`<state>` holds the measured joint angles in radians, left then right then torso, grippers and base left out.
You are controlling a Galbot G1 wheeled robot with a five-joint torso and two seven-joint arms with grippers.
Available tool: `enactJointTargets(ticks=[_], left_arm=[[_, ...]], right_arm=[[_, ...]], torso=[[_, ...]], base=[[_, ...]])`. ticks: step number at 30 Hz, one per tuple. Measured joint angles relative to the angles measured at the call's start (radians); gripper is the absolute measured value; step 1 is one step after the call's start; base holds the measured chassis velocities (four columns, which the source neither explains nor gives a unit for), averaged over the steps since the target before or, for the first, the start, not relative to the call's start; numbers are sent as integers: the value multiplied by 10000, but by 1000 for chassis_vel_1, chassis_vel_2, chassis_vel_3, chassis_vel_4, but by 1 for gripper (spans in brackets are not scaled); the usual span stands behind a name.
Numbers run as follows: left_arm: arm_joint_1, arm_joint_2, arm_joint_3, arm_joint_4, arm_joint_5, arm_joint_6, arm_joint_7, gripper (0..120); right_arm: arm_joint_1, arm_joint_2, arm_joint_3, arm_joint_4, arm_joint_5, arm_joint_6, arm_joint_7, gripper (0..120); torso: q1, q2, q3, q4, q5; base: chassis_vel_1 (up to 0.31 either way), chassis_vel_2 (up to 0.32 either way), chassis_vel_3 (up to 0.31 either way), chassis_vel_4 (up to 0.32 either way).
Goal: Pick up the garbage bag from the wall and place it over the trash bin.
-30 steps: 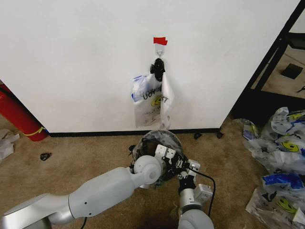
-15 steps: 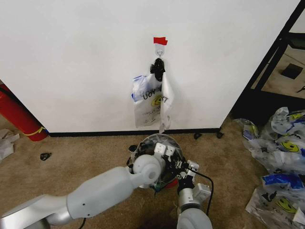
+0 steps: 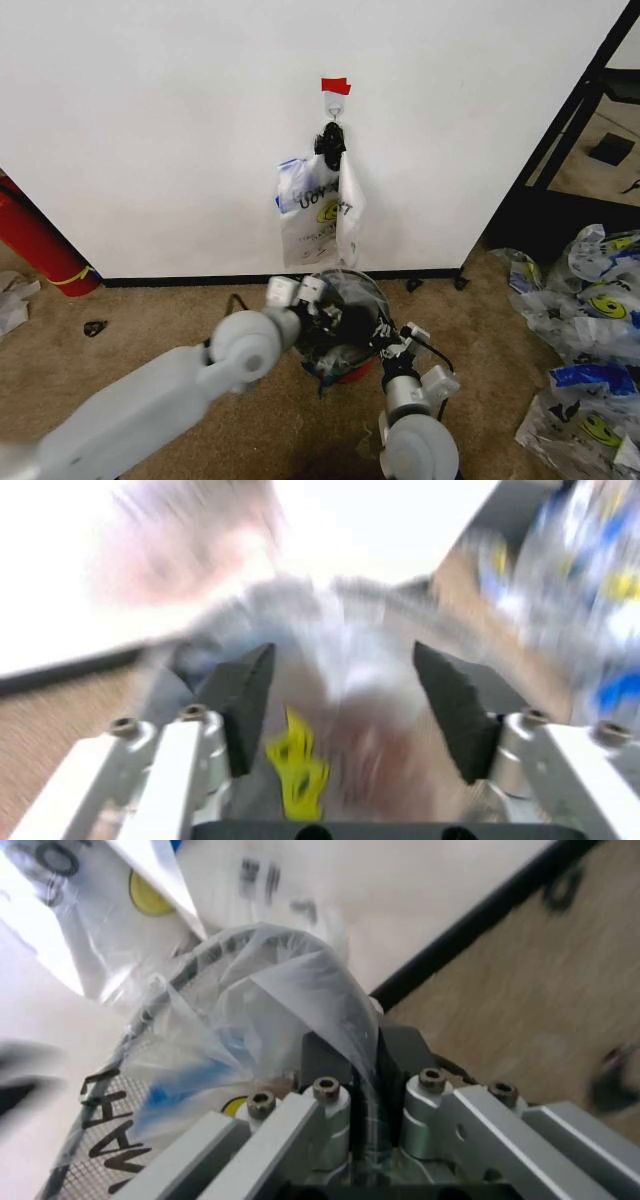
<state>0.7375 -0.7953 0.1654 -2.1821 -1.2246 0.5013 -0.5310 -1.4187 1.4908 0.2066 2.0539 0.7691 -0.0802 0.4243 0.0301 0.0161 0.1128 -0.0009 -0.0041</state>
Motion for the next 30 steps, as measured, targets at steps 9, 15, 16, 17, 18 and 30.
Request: enactJointTargets(ticks=[9,15,16,17,18,30], left_arm=[[4834,-444,-3238,-1761,2554,-1623,993,98],[6264,-1182,-4145,-2187,3504,-1837,1075,100],[6378,-1307,-4300,-2248,3548,-1848,1071,100],[6378,-1307,-4300,-2248,3548,-1848,1071,100],[6459,-1402,-4449,-2286,3564,-1859,1066,100],[6894,-1798,-5190,-2475,3733,-1889,987,100]], right_arm=[[355,-11,220,-706,1057,-477,-176,1],[447,-101,124,-962,725,-578,-134,9],[438,-108,121,-979,674,-578,-132,15],[438,-108,121,-979,674,-578,-132,15],[416,-126,110,-986,628,-578,-137,18],[-3,-453,170,-716,428,-510,-224,61]], torso=[[0,0,0,-4,0],[0,0,0,-1,0],[-1,0,-1,-4,0],[-1,0,-1,-4,0],[-1,0,-1,-3,2],[-1,0,0,-1,0]], base=[[0,0,0,0],[0,0,0,0],[0,0,0,0],[0,0,0,0],[0,0,0,0],[0,0,0,0]])
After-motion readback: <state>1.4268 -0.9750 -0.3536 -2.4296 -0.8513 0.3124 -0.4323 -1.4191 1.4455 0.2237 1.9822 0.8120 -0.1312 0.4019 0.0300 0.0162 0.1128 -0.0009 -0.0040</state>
